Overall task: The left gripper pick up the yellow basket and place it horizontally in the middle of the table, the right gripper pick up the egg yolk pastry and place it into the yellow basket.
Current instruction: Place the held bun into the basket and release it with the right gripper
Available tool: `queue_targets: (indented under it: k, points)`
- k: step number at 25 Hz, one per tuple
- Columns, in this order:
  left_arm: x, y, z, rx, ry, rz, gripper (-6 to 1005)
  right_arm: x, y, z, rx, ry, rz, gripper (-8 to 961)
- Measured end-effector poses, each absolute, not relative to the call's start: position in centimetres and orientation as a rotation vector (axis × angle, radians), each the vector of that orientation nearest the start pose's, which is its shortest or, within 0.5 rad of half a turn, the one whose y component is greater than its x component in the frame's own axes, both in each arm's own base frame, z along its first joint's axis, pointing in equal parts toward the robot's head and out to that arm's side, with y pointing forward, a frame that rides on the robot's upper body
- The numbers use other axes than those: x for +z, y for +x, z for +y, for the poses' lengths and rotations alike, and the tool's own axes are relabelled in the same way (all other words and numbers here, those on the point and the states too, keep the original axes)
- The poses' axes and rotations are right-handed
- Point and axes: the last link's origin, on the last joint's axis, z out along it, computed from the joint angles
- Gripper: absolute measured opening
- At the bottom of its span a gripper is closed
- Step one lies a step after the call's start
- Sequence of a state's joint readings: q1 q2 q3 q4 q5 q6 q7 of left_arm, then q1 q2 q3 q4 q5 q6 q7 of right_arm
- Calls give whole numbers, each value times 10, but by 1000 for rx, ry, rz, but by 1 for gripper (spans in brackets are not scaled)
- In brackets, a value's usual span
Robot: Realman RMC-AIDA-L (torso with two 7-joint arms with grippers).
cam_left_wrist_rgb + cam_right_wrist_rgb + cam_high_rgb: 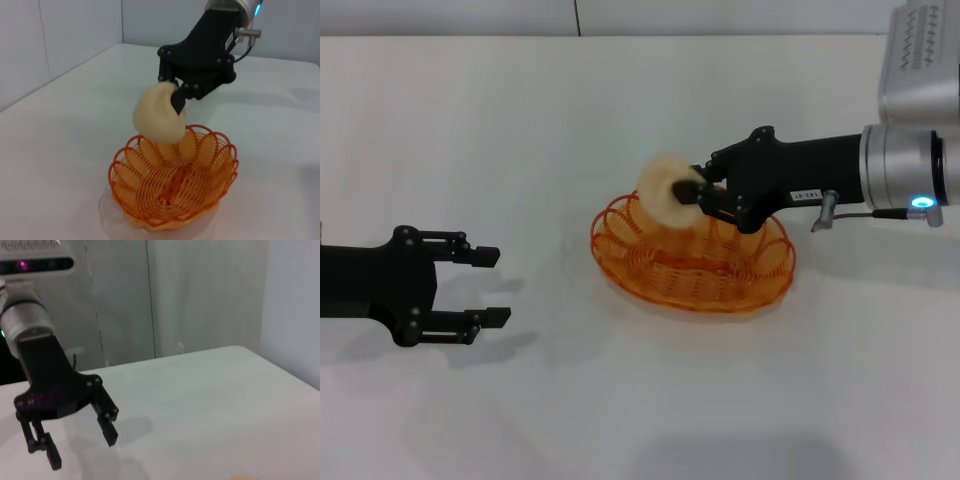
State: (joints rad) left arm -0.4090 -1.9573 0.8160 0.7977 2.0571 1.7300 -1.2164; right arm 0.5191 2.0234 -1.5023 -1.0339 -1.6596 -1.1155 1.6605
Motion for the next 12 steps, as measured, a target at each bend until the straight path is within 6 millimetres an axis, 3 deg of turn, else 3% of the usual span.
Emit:
queue_targets:
  k: [7,12]
  points:
    - [48,-299,293,-399,-2923,-278,683,-41,159,363,485,-2808,288,138]
    - [47,-299,293,-399,-2921,-280,683,-41,159,363,484,-2808,287,372]
